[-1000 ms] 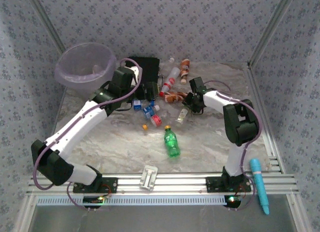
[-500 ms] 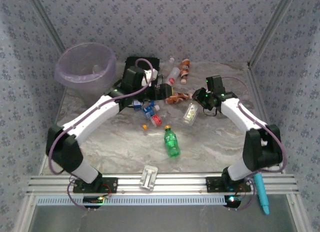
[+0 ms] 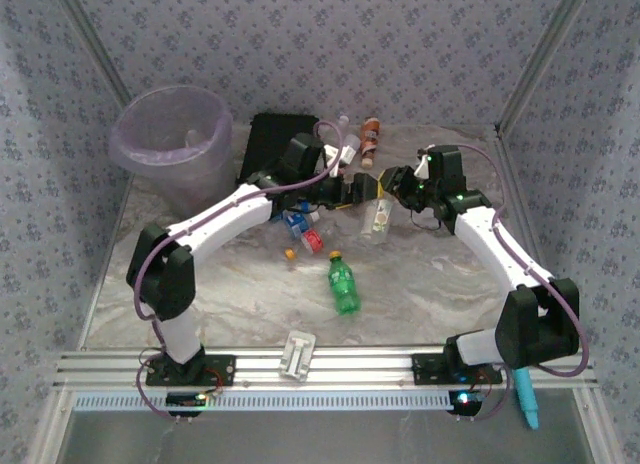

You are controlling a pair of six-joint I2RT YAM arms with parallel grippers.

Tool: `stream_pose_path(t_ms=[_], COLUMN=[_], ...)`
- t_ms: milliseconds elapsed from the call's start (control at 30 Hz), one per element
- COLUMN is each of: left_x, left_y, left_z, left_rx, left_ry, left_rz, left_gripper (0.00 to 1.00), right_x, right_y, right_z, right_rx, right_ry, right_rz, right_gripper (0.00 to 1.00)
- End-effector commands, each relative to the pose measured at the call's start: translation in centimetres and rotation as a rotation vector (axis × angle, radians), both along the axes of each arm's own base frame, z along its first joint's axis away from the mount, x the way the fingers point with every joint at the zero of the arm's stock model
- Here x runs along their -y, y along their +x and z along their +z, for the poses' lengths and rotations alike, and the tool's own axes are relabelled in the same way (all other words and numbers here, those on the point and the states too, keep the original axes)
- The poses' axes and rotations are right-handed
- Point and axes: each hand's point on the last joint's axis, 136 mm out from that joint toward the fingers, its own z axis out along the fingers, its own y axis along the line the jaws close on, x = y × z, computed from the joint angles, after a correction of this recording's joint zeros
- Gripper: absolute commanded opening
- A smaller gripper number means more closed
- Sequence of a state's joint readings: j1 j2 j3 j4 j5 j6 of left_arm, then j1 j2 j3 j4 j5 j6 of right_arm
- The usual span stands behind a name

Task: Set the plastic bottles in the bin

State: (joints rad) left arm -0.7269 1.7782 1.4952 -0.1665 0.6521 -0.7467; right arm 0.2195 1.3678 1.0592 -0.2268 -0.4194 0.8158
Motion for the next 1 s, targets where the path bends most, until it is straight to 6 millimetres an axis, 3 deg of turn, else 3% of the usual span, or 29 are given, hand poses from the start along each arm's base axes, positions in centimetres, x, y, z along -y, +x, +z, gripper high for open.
stream_pose_path(t_ms=[0, 333, 667, 767, 833, 967], left_x=[1.4, 1.5, 1.8, 1.8, 1.6, 1.2], left_y=[-0.1, 0.8, 1.1, 1.3, 1.4, 1.6], left_z=[-0.1, -2.2, -1.8, -1.8, -1.8, -2.0], left_rx=[-0.01, -0.022, -0.033, -0.042, -0.043, -0.034], left_ry=[-0.012, 0.038, 0.032, 0.033, 0.037, 0.056], left_rz=[-0.038, -0.005, -0.001, 0.006, 0.009, 0.015], left_gripper=[1.0, 0.99, 0.64, 0.61, 0.6, 0.59], right_x=[-1.4, -2.3, -2.4, -2.1, -1.6, 0.4], right_y=[0.7, 1.0, 1.1, 1.2, 1.1, 1.0], right_z=[2.0, 4.1, 3.6, 3.6, 3.7, 4.5], right_rx=[0.051, 0.088, 0.075, 0.07, 0.061, 0.049], right_ry=[0.085, 0.141, 0.141, 0.133, 0.117, 0.09], right_rz=[0.031, 0.058, 0.059, 0.052, 0.047, 0.024], right_gripper=[0.33, 0.34, 0.35, 0.45, 0.6, 0.76])
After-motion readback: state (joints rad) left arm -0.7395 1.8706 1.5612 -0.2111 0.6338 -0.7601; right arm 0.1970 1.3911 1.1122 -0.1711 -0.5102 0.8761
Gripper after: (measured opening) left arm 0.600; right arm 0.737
